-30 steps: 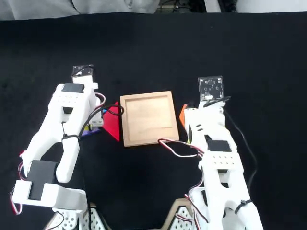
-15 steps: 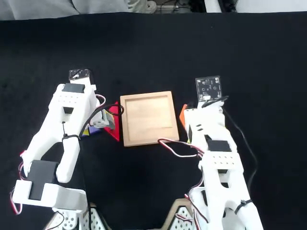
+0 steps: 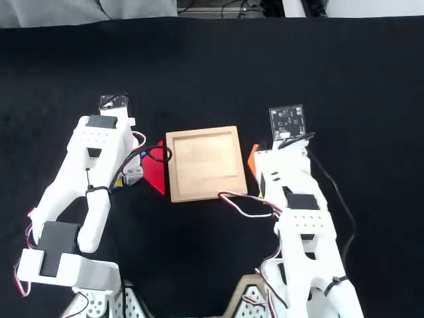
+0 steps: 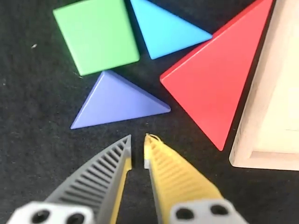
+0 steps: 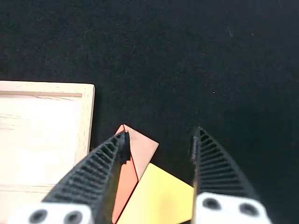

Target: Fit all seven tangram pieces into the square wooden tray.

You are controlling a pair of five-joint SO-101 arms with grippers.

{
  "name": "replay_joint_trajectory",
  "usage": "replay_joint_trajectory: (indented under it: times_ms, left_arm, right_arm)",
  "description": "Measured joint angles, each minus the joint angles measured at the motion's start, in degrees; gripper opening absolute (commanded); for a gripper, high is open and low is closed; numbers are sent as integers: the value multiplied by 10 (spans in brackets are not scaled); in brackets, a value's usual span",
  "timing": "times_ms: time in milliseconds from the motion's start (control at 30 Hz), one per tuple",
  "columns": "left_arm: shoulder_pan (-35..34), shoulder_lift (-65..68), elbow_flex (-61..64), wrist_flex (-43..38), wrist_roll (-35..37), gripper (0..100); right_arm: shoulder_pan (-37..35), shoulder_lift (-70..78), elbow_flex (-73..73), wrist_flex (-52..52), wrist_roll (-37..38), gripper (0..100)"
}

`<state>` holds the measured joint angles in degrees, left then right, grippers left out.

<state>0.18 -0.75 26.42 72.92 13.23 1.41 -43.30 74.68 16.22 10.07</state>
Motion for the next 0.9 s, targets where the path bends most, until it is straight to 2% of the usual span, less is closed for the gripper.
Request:
replay_joint_trajectory:
  times_ms: [33,167,500,633,733,900]
  left_arm:
    - [0,0,0,0,3,189]
    - [0,0,0,4,55,322]
    - [0,0,0,13,74,329]
    - [0,1,1,-12,74,329]
    - [0,30,3,-45,74,329]
    - [0,88,-15,-40,78,329]
  right_arm:
    - [0,0,0,0,0,8]
    - [0,0,0,0,0,97]
    - [0,0,0,0,0,102]
    - [0,0,0,0,0,102]
    - [0,0,0,0,0,100]
    - [0,0,0,0,3,100]
